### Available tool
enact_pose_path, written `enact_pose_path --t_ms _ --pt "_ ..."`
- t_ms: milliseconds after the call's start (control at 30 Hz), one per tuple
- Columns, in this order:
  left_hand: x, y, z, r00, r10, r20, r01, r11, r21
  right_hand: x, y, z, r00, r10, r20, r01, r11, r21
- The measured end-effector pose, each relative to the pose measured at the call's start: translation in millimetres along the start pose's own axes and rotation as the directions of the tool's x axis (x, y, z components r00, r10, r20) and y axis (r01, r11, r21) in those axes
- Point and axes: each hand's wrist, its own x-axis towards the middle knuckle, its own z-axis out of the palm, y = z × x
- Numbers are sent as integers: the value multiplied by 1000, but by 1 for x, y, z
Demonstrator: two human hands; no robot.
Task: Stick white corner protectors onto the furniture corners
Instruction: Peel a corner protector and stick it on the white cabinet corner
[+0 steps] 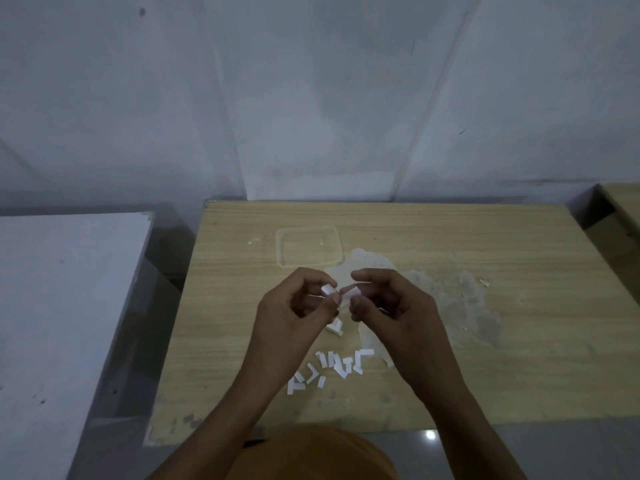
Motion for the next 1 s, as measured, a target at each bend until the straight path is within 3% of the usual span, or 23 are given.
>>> enact_pose_path --t_ms 100,233,433,567,667,867,1000 --pt "0 5 -2 999 -50 14 51 992 -112 1 -3 1 999 32 -22 -29 994 107" --pt "-4 9 -4 998 -66 14 68 985 -156 0 -6 3 998 12 -67 -3 992 122" --pt "-5 14 -7 996 -67 56 72 994 -88 -3 -10 7 994 -66 -84 71 995 67" --pt "-6 17 -6 1000 -13 10 13 999 -29 -5 -11 13 968 -214 -131 197 972 -128" --pt "-7 20 -3 997 60 -39 -60 998 22 -5 -12 17 904 -395 -167 332 891 -311" --pt "-7 27 -1 963 265 -44 -256 956 143 -4 -11 21 835 -489 -253 381 845 -376" --pt "-8 31 -4 943 332 -23 -319 921 225 -2 -13 13 823 -556 -115 430 743 -513"
